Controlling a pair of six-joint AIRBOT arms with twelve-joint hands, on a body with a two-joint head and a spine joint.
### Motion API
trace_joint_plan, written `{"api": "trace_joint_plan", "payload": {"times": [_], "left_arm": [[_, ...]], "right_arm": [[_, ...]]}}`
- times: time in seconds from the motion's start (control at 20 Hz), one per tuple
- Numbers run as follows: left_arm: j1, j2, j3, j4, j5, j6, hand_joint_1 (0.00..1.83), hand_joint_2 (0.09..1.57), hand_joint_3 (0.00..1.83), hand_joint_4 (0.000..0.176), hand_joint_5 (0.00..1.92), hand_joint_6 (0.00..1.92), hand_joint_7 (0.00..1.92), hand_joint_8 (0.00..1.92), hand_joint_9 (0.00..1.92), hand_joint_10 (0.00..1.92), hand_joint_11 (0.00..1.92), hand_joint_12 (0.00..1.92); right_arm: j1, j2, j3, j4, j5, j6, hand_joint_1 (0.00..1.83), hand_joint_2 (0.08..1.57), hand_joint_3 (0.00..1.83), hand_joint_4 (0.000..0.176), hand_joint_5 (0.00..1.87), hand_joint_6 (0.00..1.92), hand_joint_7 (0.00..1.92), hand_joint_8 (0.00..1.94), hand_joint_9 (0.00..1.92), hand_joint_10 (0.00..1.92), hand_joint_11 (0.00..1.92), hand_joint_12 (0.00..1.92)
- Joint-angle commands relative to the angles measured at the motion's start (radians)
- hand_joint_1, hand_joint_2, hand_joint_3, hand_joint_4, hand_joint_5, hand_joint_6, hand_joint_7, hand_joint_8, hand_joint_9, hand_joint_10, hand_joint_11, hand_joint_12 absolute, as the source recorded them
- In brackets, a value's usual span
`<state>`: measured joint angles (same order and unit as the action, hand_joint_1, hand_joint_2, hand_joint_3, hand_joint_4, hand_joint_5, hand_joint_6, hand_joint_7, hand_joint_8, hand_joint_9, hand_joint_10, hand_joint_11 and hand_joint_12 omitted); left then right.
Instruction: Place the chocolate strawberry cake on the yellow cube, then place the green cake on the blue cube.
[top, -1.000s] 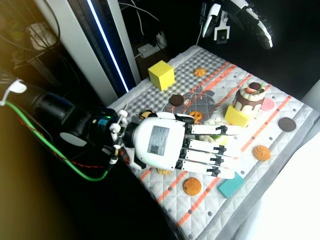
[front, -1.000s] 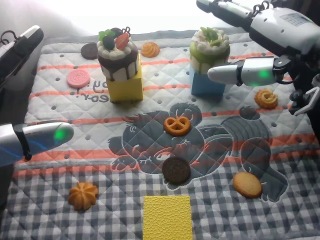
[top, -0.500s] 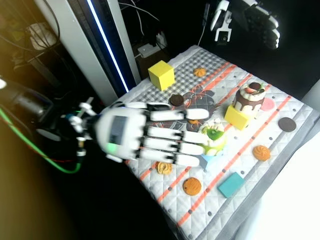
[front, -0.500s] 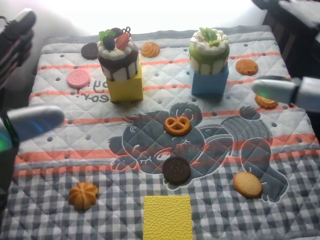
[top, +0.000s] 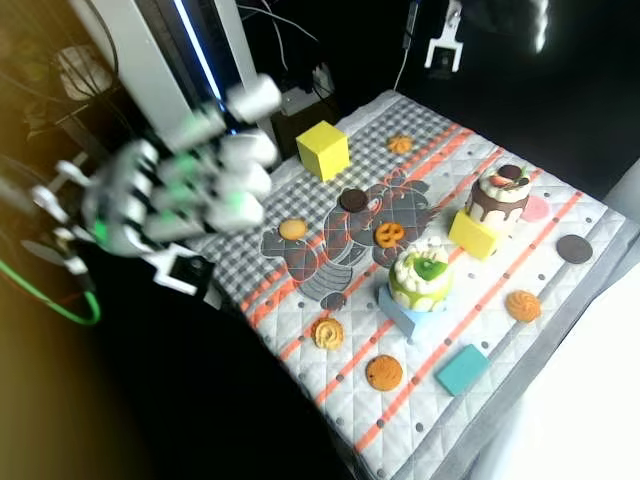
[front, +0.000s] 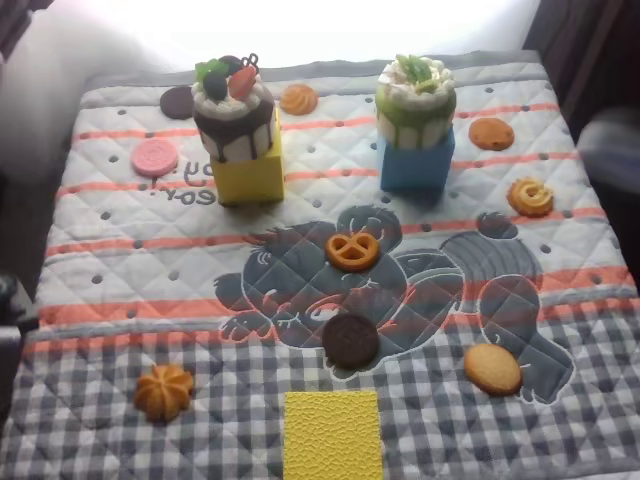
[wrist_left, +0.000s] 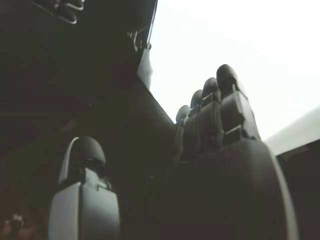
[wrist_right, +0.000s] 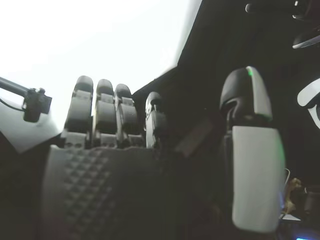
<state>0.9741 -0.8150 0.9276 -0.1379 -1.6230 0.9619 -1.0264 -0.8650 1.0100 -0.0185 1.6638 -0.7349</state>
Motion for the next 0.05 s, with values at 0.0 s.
{"api": "trace_joint_plan", "payload": {"times": [0.0], "left_arm": [[-0.021, 0.004, 0.003, -0.028, -0.109, -0.014, 0.1, 1.29, 0.0, 0.037, 0.07, 0.01, 0.02, 0.0, 0.04, 0.0, 0.04, 0.03]], "right_arm": [[0.017, 0.002, 0.002, 0.029, 0.099, -0.002, 0.79, 0.95, 0.01, 0.1, 0.06, 0.0, 0.04, 0.01, 0.09, 0.03, 0.09, 0.04]]}}
